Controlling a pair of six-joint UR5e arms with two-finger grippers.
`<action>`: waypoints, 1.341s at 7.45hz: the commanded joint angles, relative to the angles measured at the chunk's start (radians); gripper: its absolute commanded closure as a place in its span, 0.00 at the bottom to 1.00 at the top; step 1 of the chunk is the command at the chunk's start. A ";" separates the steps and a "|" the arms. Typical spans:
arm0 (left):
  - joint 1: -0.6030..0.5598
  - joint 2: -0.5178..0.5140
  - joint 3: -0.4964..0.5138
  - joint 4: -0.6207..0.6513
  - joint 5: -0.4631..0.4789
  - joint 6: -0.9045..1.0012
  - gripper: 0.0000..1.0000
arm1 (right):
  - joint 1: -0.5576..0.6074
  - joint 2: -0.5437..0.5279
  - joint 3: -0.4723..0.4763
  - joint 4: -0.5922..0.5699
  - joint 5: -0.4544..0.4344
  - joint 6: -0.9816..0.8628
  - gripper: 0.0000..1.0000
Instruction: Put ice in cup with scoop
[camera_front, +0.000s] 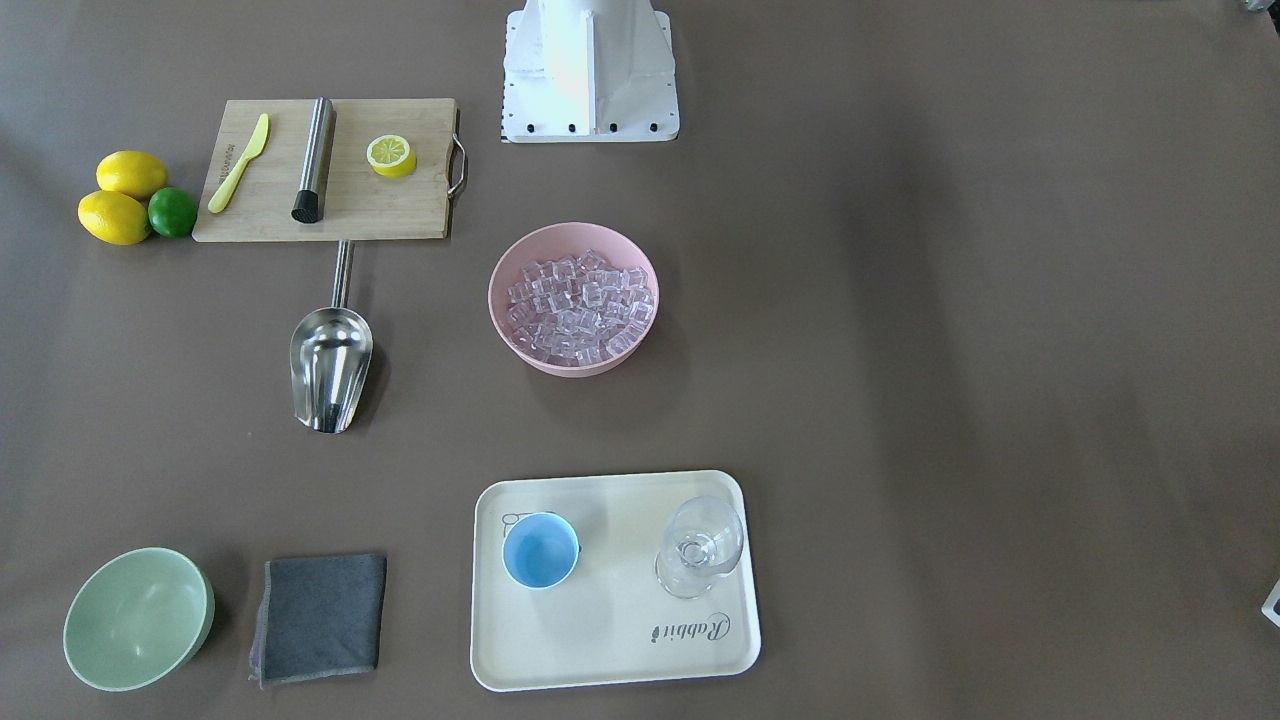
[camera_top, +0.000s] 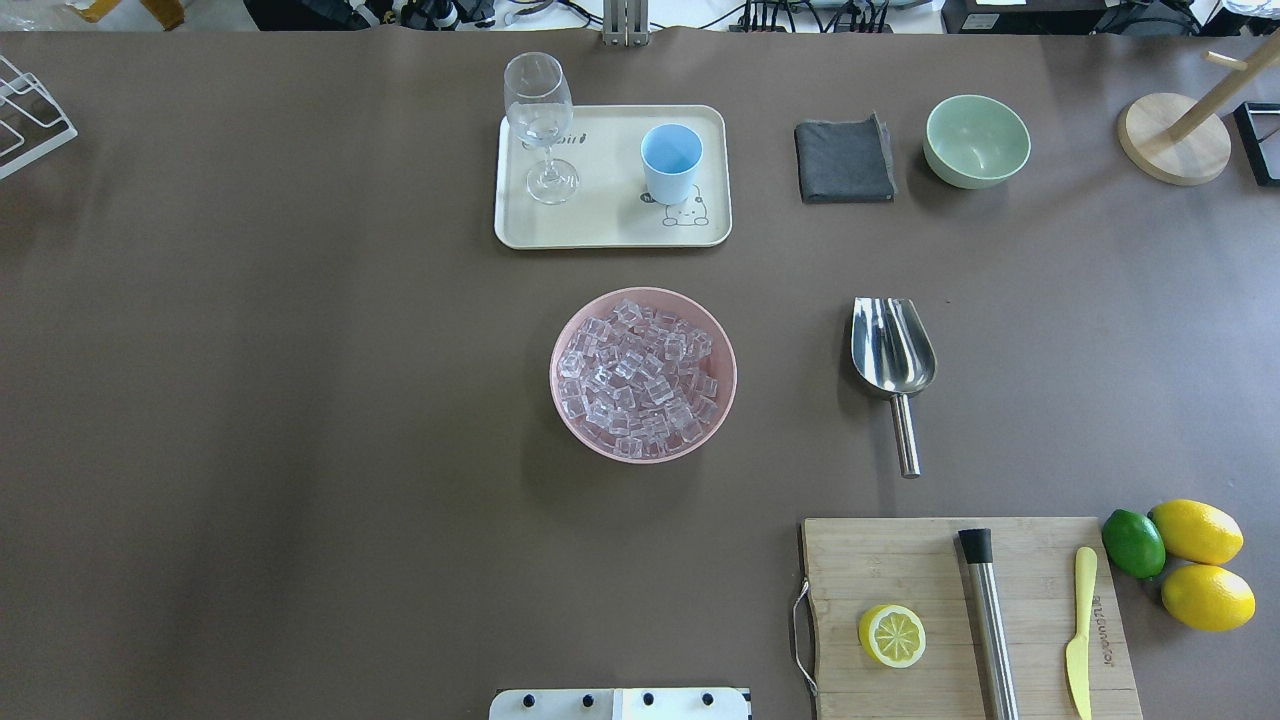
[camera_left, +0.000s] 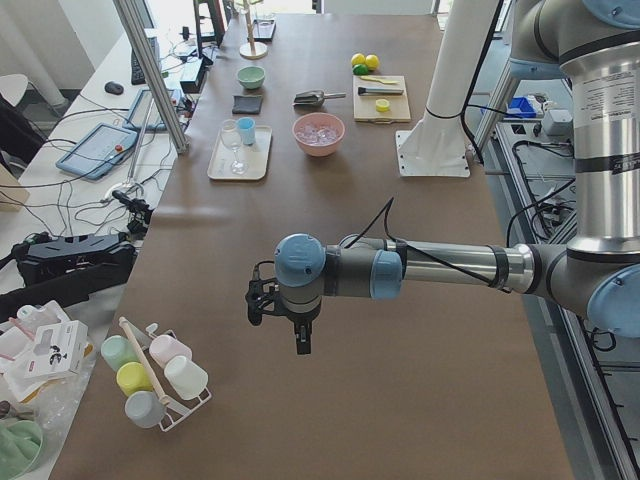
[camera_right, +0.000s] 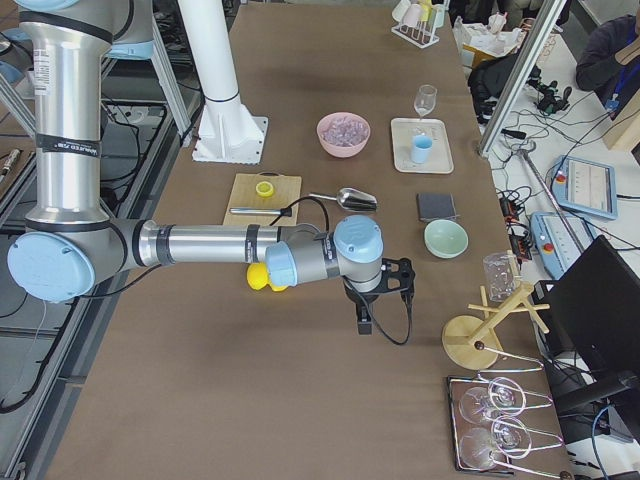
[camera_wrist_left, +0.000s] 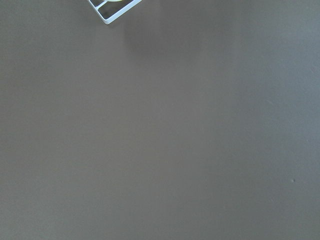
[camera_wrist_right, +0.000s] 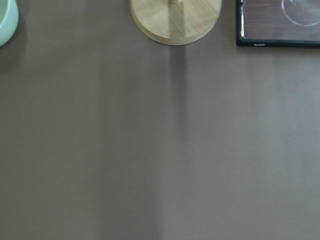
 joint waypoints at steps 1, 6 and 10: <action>0.002 0.000 -0.003 -0.002 -0.002 0.002 0.02 | -0.157 0.003 0.150 -0.004 0.000 0.249 0.00; 0.074 -0.024 0.029 -0.299 -0.147 0.002 0.02 | -0.542 0.103 0.320 -0.004 -0.124 0.776 0.00; 0.360 -0.080 -0.006 -0.575 -0.140 0.004 0.02 | -0.751 0.178 0.309 -0.006 -0.267 1.025 0.01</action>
